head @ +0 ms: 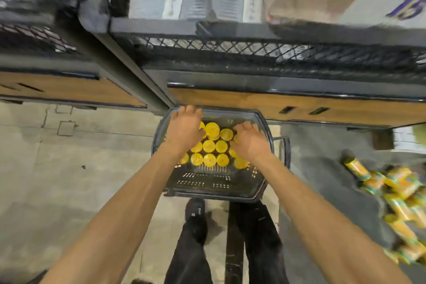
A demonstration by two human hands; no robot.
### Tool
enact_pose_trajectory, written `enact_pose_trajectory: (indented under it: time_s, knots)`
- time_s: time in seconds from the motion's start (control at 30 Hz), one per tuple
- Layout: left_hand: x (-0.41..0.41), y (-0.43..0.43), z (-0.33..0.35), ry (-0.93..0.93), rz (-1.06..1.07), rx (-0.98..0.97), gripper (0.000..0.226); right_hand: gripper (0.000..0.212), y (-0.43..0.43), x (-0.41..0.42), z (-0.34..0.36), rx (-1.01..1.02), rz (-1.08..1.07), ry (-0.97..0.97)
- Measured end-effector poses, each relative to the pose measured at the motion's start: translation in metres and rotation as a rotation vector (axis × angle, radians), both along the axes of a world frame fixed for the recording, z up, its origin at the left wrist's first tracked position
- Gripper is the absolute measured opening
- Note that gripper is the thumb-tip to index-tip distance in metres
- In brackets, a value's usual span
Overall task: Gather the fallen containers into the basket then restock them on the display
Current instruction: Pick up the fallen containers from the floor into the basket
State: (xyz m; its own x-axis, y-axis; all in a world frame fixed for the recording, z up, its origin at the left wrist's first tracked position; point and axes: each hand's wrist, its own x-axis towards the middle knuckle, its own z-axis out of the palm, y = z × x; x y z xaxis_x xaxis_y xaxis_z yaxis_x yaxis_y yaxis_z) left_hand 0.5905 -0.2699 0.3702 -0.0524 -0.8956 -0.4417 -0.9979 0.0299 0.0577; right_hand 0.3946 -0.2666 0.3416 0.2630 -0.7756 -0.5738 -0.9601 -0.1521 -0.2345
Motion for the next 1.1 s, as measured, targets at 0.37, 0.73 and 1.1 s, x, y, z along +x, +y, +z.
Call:
enact_pose_trajectory:
  time_s: [0.37,0.73,1.1]
  knots:
    - [-0.044,-0.015,0.142,0.017,-0.267,-0.119,0.054,0.048,0.014,-0.065,0.157,-0.174,-0.177,0.075]
    - [-0.162,-0.003,0.241,0.029,-0.68,-0.215,0.052,0.048,0.107,-0.167,0.258,-0.223,-0.532,0.105]
    - [-0.38,0.064,0.295,0.028,-1.083,-0.246,0.051,0.045,0.237,-0.347,0.307,-0.258,-0.913,0.189]
